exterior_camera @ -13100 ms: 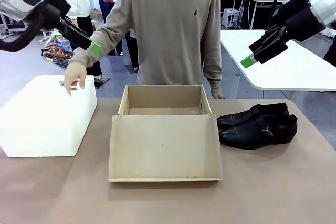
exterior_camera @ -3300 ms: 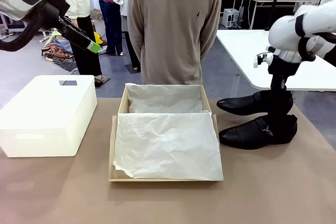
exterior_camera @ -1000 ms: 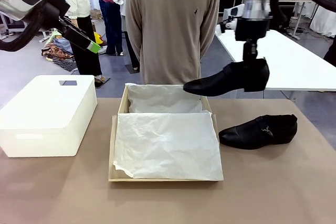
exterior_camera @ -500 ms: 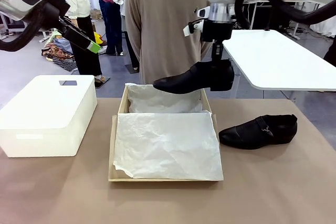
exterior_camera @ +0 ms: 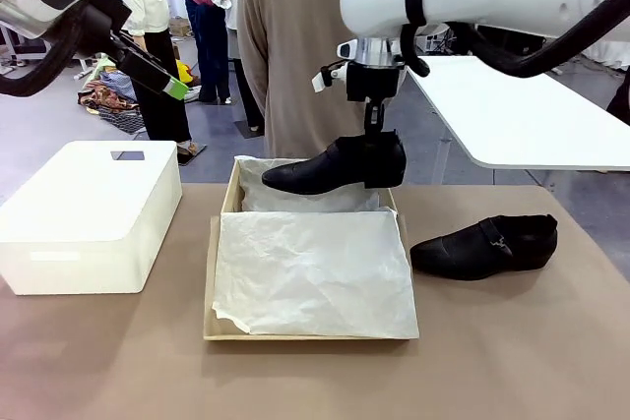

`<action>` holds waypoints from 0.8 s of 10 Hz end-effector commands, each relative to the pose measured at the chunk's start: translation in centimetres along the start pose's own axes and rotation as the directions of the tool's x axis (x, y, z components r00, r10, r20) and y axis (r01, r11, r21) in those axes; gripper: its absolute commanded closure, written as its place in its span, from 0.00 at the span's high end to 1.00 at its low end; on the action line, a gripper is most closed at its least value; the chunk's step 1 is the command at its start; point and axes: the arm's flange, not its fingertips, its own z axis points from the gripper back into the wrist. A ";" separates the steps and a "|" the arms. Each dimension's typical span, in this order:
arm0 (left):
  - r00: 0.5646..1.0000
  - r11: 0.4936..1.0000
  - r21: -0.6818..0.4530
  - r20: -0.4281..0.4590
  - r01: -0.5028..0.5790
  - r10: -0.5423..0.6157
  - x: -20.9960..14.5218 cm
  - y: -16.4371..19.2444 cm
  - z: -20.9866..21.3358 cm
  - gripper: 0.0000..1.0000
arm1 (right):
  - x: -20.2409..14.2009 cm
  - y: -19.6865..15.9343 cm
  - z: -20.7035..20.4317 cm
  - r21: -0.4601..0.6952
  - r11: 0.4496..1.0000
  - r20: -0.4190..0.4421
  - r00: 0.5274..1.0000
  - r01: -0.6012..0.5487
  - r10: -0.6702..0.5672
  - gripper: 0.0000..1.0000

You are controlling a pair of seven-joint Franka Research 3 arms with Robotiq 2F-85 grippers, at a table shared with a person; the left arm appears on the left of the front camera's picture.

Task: Pack the shoes into the box.
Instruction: Place one shoe of the Shoes into the Shoes Box.

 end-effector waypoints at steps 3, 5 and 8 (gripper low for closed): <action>1.000 1.000 -0.012 0.012 -0.004 0.004 -0.1 0.0 0.1 1.00 | 2.7 -1.4 -0.2 -0.019 1.000 -0.023 0.999 0.025 -0.025 0.00; 1.000 1.000 -0.012 0.012 -0.004 0.004 -0.1 0.0 0.1 1.00 | 3.3 -1.8 -0.9 -0.007 1.000 -0.016 1.000 0.026 -0.026 0.00; 1.000 1.000 -0.012 0.012 -0.004 0.004 -0.1 0.0 0.1 1.00 | 3.8 -2.0 -2.8 -0.002 1.000 0.037 0.999 0.014 -0.014 0.00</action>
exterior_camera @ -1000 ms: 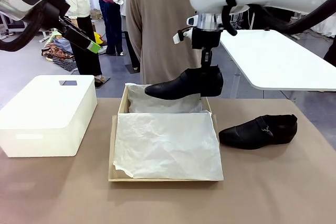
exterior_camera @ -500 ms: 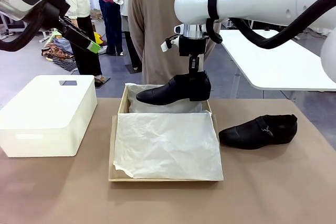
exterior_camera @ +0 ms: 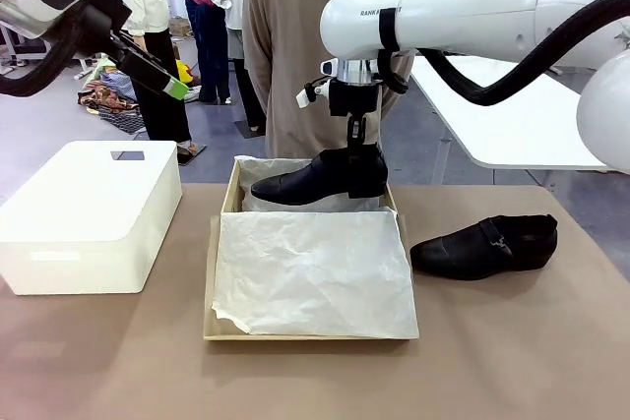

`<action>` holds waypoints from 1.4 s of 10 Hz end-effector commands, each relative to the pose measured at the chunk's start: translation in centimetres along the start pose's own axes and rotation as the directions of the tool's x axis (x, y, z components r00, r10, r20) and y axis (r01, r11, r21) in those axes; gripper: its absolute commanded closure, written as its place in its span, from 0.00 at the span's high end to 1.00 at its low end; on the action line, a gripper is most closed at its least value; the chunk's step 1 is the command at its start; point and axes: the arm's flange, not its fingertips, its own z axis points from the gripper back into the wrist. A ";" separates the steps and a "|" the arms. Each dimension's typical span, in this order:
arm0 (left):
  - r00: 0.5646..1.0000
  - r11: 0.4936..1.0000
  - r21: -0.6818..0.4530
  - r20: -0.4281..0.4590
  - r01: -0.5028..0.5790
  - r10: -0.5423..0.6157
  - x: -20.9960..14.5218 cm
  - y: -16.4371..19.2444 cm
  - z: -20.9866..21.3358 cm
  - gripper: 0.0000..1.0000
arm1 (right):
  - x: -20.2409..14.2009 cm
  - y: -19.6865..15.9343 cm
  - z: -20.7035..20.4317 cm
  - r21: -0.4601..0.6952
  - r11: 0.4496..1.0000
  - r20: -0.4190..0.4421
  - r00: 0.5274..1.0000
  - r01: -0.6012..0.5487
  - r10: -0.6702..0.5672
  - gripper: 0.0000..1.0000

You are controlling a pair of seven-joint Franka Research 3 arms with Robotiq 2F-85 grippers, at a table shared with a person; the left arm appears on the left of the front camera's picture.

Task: Pack the shoes into the box.
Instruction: Place one shoe of the Shoes into the Shoes Box.

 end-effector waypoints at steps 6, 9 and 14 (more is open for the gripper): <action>1.000 1.000 -0.012 0.012 -0.004 0.004 -0.1 0.0 0.1 1.00 | 1.7 -0.8 -2.8 -0.027 1.000 0.069 0.998 0.001 0.001 0.00; 1.000 1.000 -0.012 0.012 -0.004 0.004 -0.1 0.0 0.1 1.00 | 1.9 -0.9 -4.6 -0.016 1.000 0.067 0.998 -0.018 0.019 0.00; 1.000 1.000 -0.012 0.012 -0.004 0.004 -0.1 0.0 0.1 1.00 | 1.4 -2.1 -6.6 -0.036 0.999 0.060 0.998 -0.009 0.011 0.00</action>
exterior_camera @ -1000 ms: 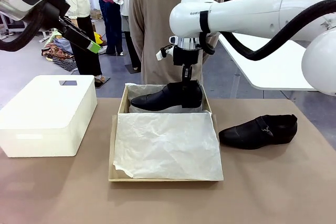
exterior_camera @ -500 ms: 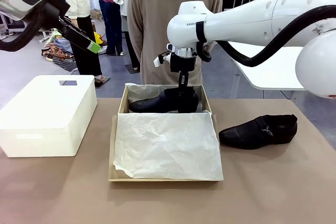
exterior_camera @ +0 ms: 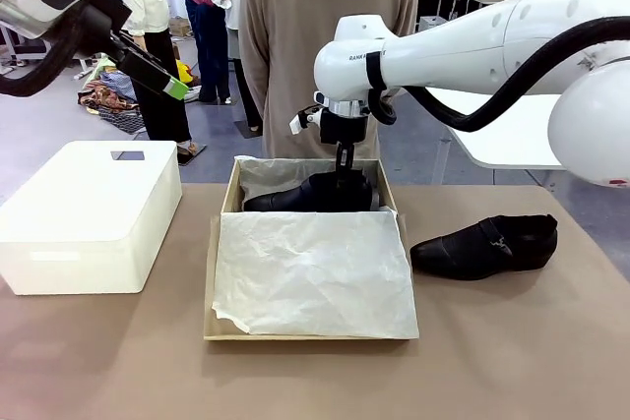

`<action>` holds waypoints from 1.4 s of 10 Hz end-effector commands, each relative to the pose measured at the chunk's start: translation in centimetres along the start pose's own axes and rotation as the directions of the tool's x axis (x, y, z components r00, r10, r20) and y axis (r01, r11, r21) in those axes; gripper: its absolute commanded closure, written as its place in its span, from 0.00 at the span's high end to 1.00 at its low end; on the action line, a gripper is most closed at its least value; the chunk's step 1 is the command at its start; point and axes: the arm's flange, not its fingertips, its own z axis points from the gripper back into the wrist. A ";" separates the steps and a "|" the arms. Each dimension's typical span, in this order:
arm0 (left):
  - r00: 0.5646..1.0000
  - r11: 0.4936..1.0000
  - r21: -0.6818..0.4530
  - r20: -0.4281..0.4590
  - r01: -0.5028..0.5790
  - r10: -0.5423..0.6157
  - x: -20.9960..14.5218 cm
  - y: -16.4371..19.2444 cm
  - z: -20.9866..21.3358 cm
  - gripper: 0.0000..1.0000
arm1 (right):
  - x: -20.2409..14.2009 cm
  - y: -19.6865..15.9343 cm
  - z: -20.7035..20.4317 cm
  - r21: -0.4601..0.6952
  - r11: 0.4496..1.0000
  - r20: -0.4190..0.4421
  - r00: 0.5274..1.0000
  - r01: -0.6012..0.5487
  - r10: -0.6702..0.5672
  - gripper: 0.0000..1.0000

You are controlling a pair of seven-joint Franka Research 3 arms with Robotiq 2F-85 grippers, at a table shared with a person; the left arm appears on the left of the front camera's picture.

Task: Pack the shoes into the box.
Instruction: Place one shoe of the Shoes into the Shoes Box.

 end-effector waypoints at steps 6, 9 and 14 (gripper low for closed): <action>1.000 1.000 -0.012 0.012 -0.004 0.004 -0.1 0.0 0.1 1.00 | -0.6 0.1 -0.2 0.015 0.999 0.013 0.999 -0.036 0.036 0.80; 1.000 1.000 -0.012 0.012 -0.004 0.004 -0.1 0.0 0.1 1.00 | -1.3 1.3 2.5 -0.001 0.999 0.037 0.999 -0.038 0.038 1.00; 1.000 1.000 -0.012 0.012 -0.004 0.004 -0.1 0.0 0.1 1.00 | -2.2 3.1 5.4 -0.040 0.997 0.046 0.997 -0.060 0.062 1.00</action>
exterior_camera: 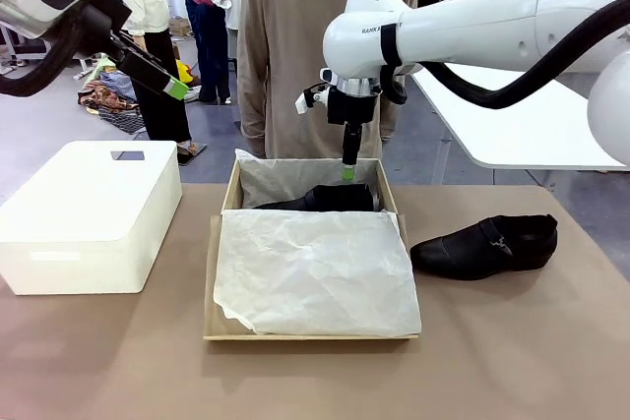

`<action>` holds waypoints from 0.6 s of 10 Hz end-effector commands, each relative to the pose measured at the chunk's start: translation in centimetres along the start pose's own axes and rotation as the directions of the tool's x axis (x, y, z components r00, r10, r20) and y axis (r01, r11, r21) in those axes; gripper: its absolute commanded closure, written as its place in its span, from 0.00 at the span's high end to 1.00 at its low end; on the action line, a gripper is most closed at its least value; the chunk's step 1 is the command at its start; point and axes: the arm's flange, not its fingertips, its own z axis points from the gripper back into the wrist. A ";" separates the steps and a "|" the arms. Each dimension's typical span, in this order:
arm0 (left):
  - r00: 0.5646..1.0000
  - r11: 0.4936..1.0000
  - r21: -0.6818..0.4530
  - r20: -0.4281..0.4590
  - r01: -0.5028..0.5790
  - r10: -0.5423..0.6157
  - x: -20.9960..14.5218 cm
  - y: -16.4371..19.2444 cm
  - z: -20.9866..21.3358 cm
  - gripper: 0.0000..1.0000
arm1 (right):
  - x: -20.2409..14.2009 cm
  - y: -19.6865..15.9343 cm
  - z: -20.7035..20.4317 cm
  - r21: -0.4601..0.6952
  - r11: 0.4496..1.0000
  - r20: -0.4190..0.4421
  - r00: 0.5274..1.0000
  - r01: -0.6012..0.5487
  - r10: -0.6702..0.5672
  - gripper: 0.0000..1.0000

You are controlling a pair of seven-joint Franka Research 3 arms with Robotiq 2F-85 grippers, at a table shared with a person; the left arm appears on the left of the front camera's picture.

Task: Pack the shoes into the box.
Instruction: Place one shoe of the Shoes into the Shoes Box, then place the other shoe of the Shoes into the Shoes Box.

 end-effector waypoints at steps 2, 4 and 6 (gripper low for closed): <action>1.000 1.000 -0.012 0.012 -0.004 0.004 -0.1 0.0 0.1 1.00 | -1.2 1.8 0.5 -0.004 1.000 0.004 1.000 -0.017 0.017 1.00; 1.000 1.000 -0.012 0.012 -0.004 0.004 -0.1 0.0 0.1 1.00 | 0.1 0.4 0.4 -0.002 1.000 0.003 1.000 -0.004 0.004 1.00; 1.000 1.000 -0.012 0.012 -0.004 0.004 -0.1 0.0 0.1 1.00 | 0.1 0.6 0.6 -0.001 1.000 0.000 1.000 -0.008 0.008 1.00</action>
